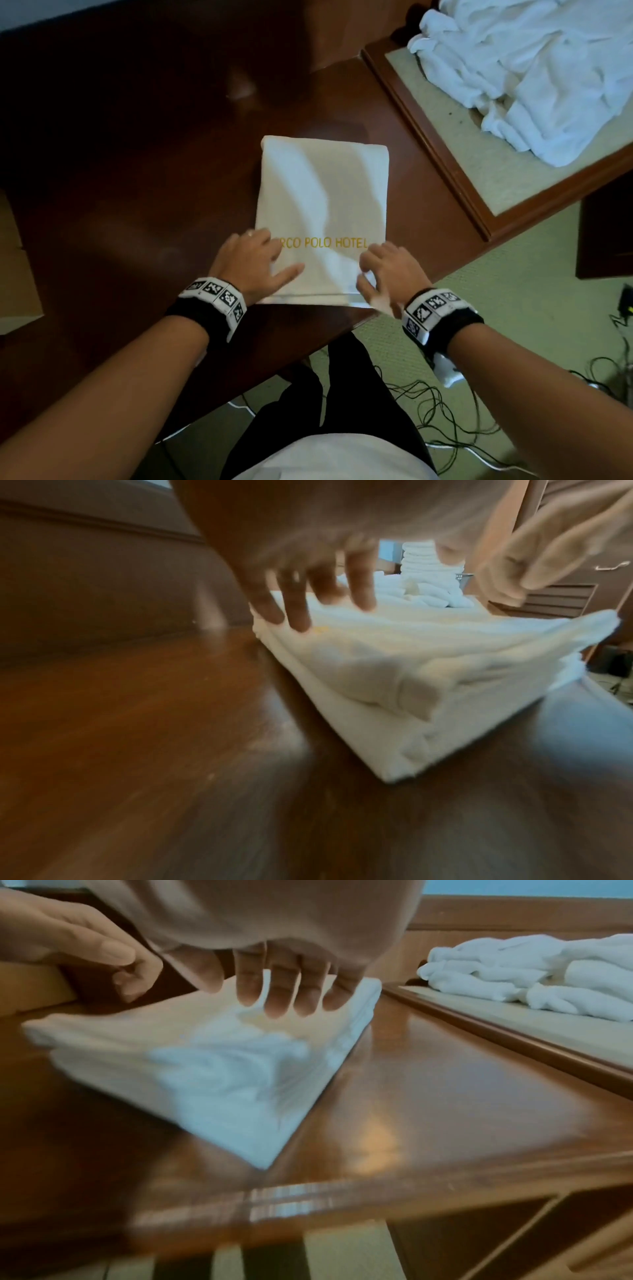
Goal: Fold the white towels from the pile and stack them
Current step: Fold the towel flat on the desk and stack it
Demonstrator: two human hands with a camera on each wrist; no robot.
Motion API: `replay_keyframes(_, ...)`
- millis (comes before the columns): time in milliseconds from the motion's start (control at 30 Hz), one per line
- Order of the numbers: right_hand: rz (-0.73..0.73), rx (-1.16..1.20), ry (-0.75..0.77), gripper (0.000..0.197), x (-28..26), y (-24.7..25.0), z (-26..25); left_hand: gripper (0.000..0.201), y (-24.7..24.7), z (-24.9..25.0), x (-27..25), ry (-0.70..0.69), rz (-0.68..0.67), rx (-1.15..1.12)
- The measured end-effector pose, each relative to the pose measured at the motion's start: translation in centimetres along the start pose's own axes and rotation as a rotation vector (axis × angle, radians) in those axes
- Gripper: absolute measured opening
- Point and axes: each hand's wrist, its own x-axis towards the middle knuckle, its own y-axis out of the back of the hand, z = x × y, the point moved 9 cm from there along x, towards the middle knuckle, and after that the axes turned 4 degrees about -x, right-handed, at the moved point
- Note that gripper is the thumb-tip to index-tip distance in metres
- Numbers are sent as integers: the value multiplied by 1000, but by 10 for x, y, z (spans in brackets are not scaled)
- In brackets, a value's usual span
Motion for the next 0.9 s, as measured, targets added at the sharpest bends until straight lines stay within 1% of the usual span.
replay_keyframes(33, 92, -6, -20, 31, 11, 10, 2, 57, 9, 4, 8, -14, 105, -10)
replay_keyframes(67, 137, -28, -47, 34, 22, 11, 4, 55, 12, 9, 16, -25, 171, -16)
replay_keyframes(100, 130, -55, -76, 40, 30, 6, 3, 58, 7, 15, 24, -29, 175, -20)
replay_keyframes(133, 80, -81, -88, 49, 37, -3, 0, 63, -2, 20, 31, -27, 128, -19)
replay_keyframes(200, -50, -102, -90, 62, 37, -32, -3, 73, -30, 22, 33, -12, -22, 8)
replay_keyframes(267, -174, -80, -127, 67, 23, -56, 7, 75, -52, 5, 22, 21, -121, 12)
replay_keyframes(333, -200, -69, -133, 70, 7, -63, 21, 72, -55, -21, 11, 80, -129, 12)
replay_keyframes(400, -210, -85, -84, 71, 2, -57, 28, 71, -45, -49, 9, 182, -128, 30)
replay_keyframes(433, -196, -84, -55, 69, 5, -48, 31, 71, -35, -60, 13, 232, -107, 30)
replay_keyframes(500, -94, -44, -23, 62, 24, -27, 37, 68, -12, -71, 32, 279, -27, 5)
replay_keyframes(533, -18, -20, -26, 59, 38, -15, 41, 68, -4, -68, 47, 262, 4, -6)
replay_keyframes(567, 46, -5, -36, 58, 55, -5, 44, 70, 3, -60, 64, 212, 21, -1)
replay_keyframes(600, 74, -2, -48, 59, 72, 1, 46, 73, 5, -47, 81, 144, 15, 22)
replay_keyframes(633, 55, -18, -53, 61, 89, 2, 46, 76, 2, -32, 96, 68, -12, 61)
replay_keyframes(700, -48, -128, -6, 66, 114, -9, 45, 78, -13, -12, 115, -48, -105, 144)
replay_keyframes(733, -111, -194, 30, 68, 120, -18, 46, 75, -20, -14, 118, -52, -147, 166)
replay_keyframes(767, -170, -238, 48, 70, 120, -26, 51, 72, -24, -21, 116, -25, -168, 161)
replay_keyframes(800, -203, -259, 43, 71, 117, -31, 59, 68, -26, -31, 110, 14, -158, 135)
replay_keyframes(900, -188, -227, -35, 73, 102, -30, 78, 59, -23, -55, 84, 130, -80, 73)
